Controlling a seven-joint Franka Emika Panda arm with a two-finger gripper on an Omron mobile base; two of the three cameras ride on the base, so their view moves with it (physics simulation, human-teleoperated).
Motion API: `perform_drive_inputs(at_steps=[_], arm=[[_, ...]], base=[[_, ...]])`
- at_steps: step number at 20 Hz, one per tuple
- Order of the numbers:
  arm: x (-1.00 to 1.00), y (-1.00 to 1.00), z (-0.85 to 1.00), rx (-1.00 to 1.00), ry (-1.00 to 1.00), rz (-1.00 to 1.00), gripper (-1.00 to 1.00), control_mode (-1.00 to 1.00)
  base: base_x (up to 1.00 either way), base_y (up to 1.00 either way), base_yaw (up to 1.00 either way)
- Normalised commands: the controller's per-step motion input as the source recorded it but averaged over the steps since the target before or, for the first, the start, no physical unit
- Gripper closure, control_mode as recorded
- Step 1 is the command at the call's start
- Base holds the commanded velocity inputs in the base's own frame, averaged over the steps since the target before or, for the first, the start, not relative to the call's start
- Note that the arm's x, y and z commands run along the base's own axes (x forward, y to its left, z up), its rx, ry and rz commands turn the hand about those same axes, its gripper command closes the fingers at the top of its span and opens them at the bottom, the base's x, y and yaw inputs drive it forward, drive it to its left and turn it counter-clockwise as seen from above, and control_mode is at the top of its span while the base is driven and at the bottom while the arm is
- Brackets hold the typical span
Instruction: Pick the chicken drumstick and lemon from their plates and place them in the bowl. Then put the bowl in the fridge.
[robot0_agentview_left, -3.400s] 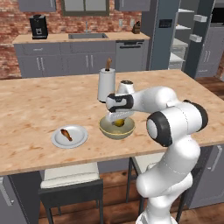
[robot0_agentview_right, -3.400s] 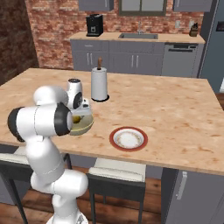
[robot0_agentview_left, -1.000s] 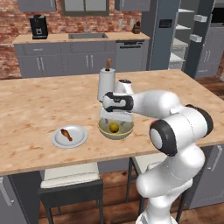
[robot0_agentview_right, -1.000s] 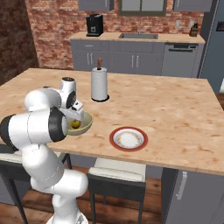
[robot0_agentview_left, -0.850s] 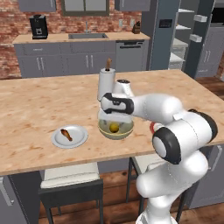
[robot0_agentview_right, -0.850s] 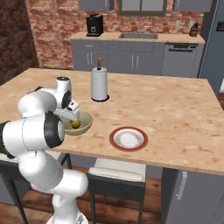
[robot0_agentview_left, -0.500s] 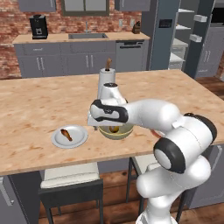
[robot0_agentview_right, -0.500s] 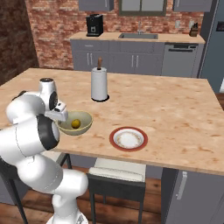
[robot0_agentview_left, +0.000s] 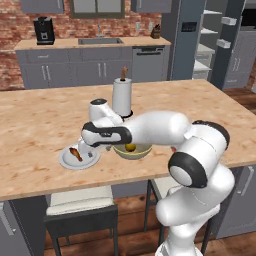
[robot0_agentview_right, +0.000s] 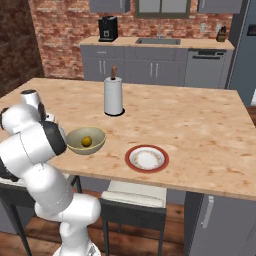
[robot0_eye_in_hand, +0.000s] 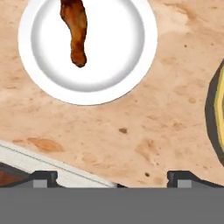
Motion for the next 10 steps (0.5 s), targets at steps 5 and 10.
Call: perform_drive_inputs(at_steps=[5,10], arm=[[0.14,0.59,0.00,-0.09,-0.05,0.03,-1.00,-1.00],[0.30,0.38,-0.04,-0.04,-0.02,-0.01,-1.00,-1.00]], base=[[0.00,0.00,0.00],[0.00,0.00,0.00]])
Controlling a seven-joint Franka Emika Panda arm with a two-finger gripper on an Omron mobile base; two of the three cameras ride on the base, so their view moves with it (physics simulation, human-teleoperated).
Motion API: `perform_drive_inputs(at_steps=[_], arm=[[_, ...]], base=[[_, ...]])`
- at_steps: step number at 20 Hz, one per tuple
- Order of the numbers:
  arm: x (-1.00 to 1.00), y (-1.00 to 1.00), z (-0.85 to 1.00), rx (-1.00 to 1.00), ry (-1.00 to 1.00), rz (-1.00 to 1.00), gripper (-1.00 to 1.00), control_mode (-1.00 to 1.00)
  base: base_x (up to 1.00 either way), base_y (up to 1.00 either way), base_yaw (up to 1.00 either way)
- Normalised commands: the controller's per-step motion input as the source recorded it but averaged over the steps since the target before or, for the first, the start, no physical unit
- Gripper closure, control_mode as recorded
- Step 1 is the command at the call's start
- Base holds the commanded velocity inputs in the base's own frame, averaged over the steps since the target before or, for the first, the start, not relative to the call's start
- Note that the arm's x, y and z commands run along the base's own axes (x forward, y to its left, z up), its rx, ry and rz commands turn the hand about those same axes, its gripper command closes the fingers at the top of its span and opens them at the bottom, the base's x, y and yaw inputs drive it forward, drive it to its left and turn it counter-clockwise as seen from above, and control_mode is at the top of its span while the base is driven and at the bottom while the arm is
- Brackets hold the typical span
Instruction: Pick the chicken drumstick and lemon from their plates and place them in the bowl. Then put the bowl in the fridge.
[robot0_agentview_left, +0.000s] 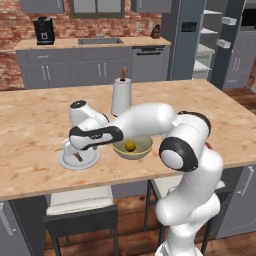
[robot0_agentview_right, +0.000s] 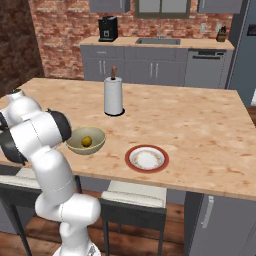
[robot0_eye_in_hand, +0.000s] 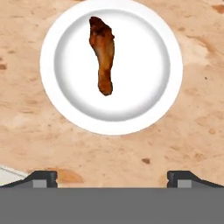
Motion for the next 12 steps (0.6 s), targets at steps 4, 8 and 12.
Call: perform_drive_inputs(at_steps=[4,8,12], arm=[[0.41,0.24,-0.11,-0.02,-0.06,-0.11,-1.00,-1.00],[0.39,0.12,-0.19,0.00,-0.03,-0.15,-1.00,-1.00],[0.20,0.08,-0.37,0.00,0.00,-0.10,-1.00,-1.00]], base=[[0.00,0.00,0.00],[0.00,0.00,0.00],[0.00,0.00,0.00]])
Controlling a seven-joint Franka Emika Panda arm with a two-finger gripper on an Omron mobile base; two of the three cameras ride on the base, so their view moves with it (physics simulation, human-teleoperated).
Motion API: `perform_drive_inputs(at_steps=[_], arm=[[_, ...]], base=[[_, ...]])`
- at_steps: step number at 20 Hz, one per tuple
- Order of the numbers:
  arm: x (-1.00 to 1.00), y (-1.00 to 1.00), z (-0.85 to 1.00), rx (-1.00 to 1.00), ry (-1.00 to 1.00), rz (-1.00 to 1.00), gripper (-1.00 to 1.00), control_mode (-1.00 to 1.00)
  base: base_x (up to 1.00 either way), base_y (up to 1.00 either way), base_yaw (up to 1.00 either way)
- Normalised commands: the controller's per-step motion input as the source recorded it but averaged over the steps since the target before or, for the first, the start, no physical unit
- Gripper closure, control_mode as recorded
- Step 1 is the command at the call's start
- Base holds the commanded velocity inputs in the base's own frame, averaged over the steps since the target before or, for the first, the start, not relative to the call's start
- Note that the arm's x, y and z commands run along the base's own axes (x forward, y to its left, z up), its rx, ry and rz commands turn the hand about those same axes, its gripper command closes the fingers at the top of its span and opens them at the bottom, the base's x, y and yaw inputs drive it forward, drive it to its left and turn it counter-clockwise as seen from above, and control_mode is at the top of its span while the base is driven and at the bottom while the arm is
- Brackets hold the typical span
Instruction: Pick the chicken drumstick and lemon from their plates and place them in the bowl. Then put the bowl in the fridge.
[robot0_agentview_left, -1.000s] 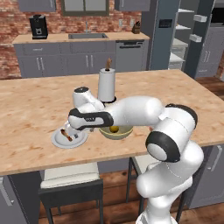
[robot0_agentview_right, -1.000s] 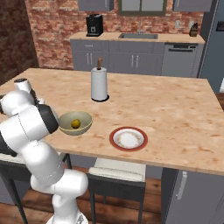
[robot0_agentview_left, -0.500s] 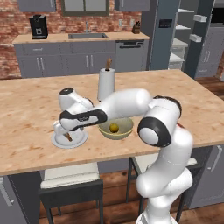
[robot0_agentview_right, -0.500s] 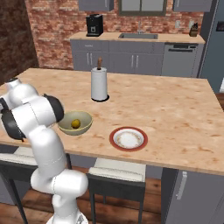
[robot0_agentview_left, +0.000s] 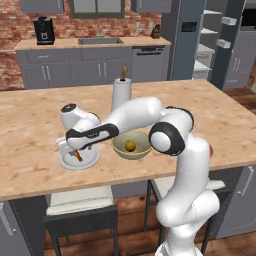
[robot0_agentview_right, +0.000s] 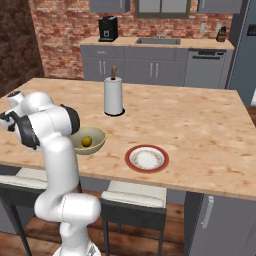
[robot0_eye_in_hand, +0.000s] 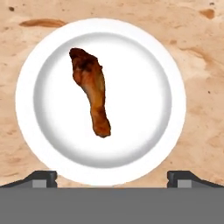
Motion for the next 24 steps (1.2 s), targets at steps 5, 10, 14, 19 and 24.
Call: perform_drive_inputs(at_steps=[5,10,14,19,24], arm=[[0.28,0.06,-0.26,0.00,0.00,-0.01,-1.00,-1.00],[0.27,0.03,-0.19,0.00,0.00,0.00,-1.00,-1.00],[0.10,0.00,-0.21,0.00,0.00,0.01,-1.00,-1.00],[0.03,0.00,-0.18,0.00,0.00,0.00,-1.00,-1.00],[0.10,0.00,-0.15,0.00,0.00,0.00,-1.00,-1.00]], base=[[0.00,0.00,0.00],[0.00,0.00,0.00],[0.00,0.00,0.00],[0.00,0.00,0.00],[0.00,0.00,0.00]])
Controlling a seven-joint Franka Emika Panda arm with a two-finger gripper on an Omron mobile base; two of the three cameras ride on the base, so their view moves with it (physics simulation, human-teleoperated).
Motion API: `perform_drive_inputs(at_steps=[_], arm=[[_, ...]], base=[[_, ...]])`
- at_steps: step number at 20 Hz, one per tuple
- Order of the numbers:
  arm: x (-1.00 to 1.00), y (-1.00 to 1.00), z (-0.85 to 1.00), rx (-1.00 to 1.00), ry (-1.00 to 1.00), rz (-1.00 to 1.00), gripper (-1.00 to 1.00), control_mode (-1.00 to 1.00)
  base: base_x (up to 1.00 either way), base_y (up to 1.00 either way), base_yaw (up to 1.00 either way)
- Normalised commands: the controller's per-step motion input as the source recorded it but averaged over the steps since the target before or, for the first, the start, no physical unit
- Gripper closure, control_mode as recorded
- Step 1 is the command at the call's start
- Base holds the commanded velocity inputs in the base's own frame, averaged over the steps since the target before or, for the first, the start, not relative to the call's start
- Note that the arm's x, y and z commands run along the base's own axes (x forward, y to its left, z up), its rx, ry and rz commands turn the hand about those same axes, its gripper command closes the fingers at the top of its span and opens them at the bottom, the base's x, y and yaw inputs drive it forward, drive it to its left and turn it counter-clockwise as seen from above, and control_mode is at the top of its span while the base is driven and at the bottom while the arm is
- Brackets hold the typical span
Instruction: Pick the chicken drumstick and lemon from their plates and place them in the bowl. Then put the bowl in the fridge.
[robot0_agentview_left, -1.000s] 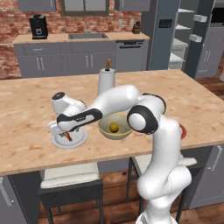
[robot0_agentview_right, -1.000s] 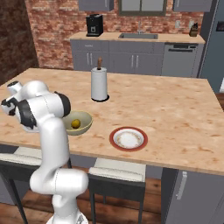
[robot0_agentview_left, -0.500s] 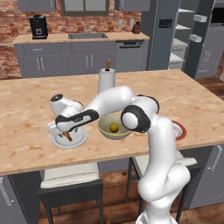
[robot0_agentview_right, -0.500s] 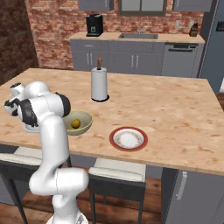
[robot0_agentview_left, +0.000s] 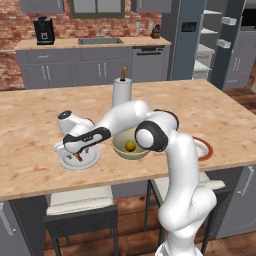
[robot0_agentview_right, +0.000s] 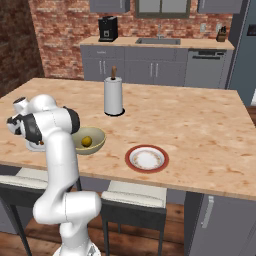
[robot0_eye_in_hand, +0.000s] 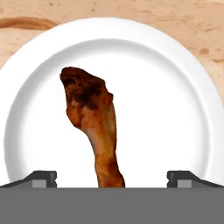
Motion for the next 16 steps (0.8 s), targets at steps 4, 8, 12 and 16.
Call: perform_drive_inputs(at_steps=[4,8,12,16], arm=[[0.16,0.01,-0.13,0.00,0.00,0.00,-1.00,-1.00],[0.15,0.05,-0.14,0.00,0.00,0.00,-1.00,-1.00],[0.17,0.12,-0.13,0.00,0.00,0.00,-1.00,-1.00],[0.09,0.12,-0.11,0.00,0.00,0.01,-1.00,-1.00]], base=[[0.00,0.00,0.00],[0.00,0.00,0.00],[0.00,0.00,0.00],[0.00,0.00,0.00]])
